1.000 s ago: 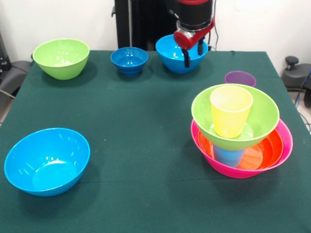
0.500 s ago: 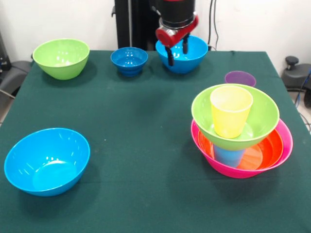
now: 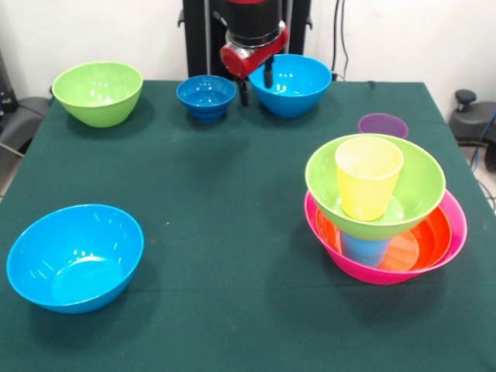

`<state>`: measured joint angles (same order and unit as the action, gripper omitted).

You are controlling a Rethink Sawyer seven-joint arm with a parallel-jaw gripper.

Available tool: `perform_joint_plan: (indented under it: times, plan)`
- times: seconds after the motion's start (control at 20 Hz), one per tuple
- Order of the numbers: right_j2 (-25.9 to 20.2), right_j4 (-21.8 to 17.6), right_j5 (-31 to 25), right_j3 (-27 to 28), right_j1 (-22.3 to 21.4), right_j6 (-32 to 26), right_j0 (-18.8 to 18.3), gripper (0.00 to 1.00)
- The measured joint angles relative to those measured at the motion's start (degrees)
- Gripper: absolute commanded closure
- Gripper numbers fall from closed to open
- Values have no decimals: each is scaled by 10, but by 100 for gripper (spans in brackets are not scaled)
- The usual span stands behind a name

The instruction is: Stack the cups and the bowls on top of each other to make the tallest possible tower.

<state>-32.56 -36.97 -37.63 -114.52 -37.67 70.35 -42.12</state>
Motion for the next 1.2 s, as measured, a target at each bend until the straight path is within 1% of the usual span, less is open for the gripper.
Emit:
perform_joint_plan:
  times: [0.25, 0.5, 0.7, 0.9, 1.2]
  plan:
    - [-1, -12, -3, 0, 16, 0, -14, 0]
    - [-5, -12, -16, 0, 28, 0, -24, 0]
    - [-13, -13, -44, 0, 35, 0, -35, 0]
    - [-20, -13, -63, 0, 35, 0, -40, 0]
    - [-34, -13, -77, 0, 36, 0, -40, 0]
